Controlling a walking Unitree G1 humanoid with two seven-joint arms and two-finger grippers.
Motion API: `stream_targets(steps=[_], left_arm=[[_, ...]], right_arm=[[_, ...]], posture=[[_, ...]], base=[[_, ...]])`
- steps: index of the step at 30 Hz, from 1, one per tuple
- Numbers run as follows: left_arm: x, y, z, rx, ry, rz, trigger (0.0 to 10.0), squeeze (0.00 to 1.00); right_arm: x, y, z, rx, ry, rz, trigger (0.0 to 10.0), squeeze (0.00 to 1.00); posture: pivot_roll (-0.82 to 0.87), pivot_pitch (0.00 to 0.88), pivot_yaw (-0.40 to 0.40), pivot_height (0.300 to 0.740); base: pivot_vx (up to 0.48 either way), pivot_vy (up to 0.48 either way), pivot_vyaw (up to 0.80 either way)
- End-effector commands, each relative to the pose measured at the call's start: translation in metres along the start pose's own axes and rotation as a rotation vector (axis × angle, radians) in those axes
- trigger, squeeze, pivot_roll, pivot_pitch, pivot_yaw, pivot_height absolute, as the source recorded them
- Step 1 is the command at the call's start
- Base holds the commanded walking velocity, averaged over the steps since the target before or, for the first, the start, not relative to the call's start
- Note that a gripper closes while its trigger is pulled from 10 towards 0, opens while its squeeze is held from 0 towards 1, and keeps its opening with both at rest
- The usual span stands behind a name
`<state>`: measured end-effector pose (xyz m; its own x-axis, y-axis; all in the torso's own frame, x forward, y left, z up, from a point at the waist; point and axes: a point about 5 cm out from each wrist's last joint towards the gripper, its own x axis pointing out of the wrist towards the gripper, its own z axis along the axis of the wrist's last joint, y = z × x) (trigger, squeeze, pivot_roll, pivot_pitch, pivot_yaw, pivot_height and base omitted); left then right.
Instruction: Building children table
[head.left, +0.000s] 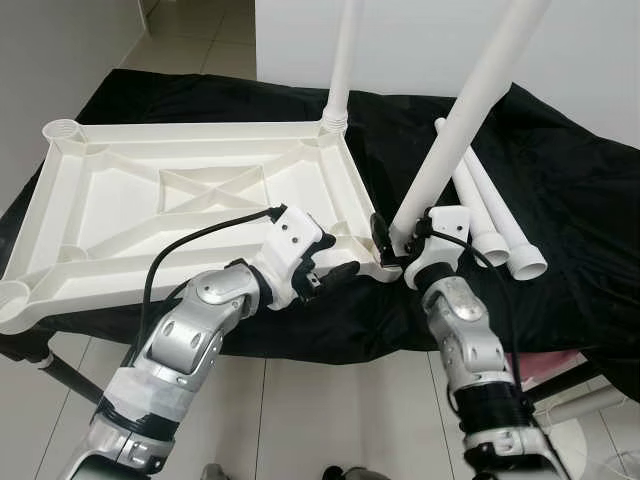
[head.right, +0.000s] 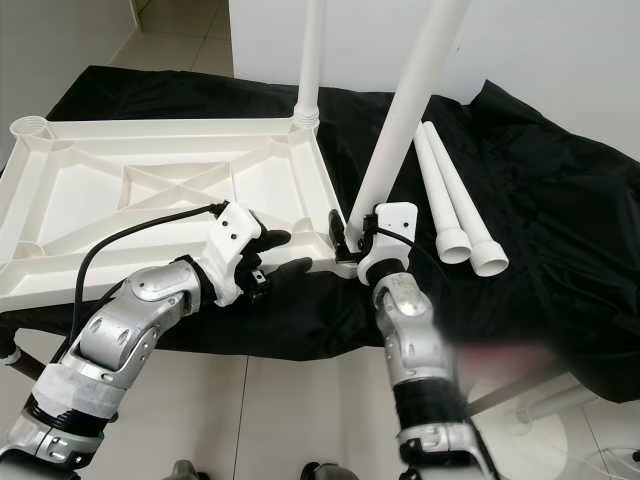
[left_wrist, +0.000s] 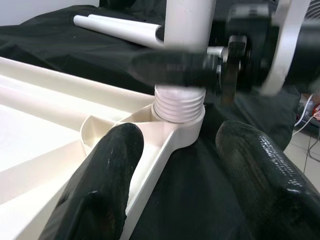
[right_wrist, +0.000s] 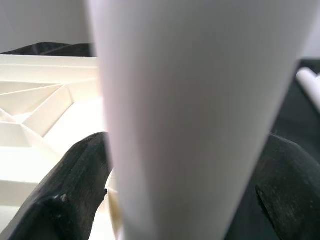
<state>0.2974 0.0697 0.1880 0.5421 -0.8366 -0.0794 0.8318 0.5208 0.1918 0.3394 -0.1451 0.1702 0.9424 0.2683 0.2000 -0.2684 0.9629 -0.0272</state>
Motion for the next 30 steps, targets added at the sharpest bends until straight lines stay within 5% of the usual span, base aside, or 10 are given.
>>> stream_targets(steps=[1, 6, 7, 10, 14, 15, 24, 25, 26, 30], left_arm=[[0.002, -0.003, 0.001, 0.016, -0.004, -0.047, 10.0, 0.00], [0.002, -0.001, 0.001, 0.022, -0.002, -0.040, 10.0, 0.00], [0.002, 0.000, 0.002, 0.024, -0.001, -0.037, 10.0, 0.00], [0.001, 0.001, 0.002, 0.025, -0.002, -0.032, 10.0, 0.00], [0.001, 0.001, 0.002, 0.025, -0.001, -0.030, 10.0, 0.00], [0.000, 0.002, 0.002, 0.025, 0.001, -0.027, 10.0, 0.00], [-0.001, 0.002, 0.002, 0.025, 0.002, -0.025, 10.0, 0.00], [-0.001, 0.002, 0.002, 0.025, 0.003, -0.025, 10.0, 0.00], [-0.001, 0.002, 0.002, 0.025, 0.003, -0.026, 10.0, 0.00], [-0.001, 0.002, 0.001, 0.025, 0.004, -0.028, 10.0, 0.00]], right_arm=[[0.000, 0.000, -0.006, -0.001, 0.024, 0.055, 10.0, 0.00], [0.003, -0.002, -0.008, -0.033, 0.048, 0.176, 10.0, 0.00], [0.005, -0.004, -0.009, -0.049, 0.055, 0.211, 7.4, 0.00], [0.006, -0.007, -0.012, -0.056, 0.073, 0.239, 3.4, 0.00], [0.005, -0.009, -0.013, -0.059, 0.078, 0.248, 2.2, 0.00], [0.004, -0.011, -0.016, -0.056, 0.088, 0.259, 0.0, 0.00], [0.002, -0.013, -0.019, -0.035, 0.096, 0.265, 0.0, 0.00], [0.001, -0.013, -0.021, -0.021, 0.098, 0.257, 2.5, 0.00], [0.000, -0.012, -0.022, 0.005, 0.098, 0.242, 10.0, 0.00], [-0.001, -0.010, -0.024, 0.035, 0.098, 0.212, 10.0, 0.00]], posture=[[-0.01, 0.085, -0.071, 0.740], [-0.01, 0.091, -0.066, 0.740], [-0.01, 0.091, -0.066, 0.740], [0.00, 0.093, -0.066, 0.740], [0.00, 0.093, -0.066, 0.740], [0.00, 0.099, -0.068, 0.740], [0.00, 0.102, -0.069, 0.740], [0.00, 0.102, -0.069, 0.740], [0.00, 0.103, -0.069, 0.740], [0.00, 0.103, -0.069, 0.740]], base=[[0.000, 0.000, 0.00], [0.000, 0.000, 0.00], [0.000, 0.000, 0.00], [0.000, 0.000, 0.00], [0.000, 0.000, 0.00], [0.000, 0.000, 0.00], [0.000, 0.000, 0.00], [0.000, 0.000, 0.00], [0.000, 0.000, 0.00], [0.000, 0.000, 0.00]])
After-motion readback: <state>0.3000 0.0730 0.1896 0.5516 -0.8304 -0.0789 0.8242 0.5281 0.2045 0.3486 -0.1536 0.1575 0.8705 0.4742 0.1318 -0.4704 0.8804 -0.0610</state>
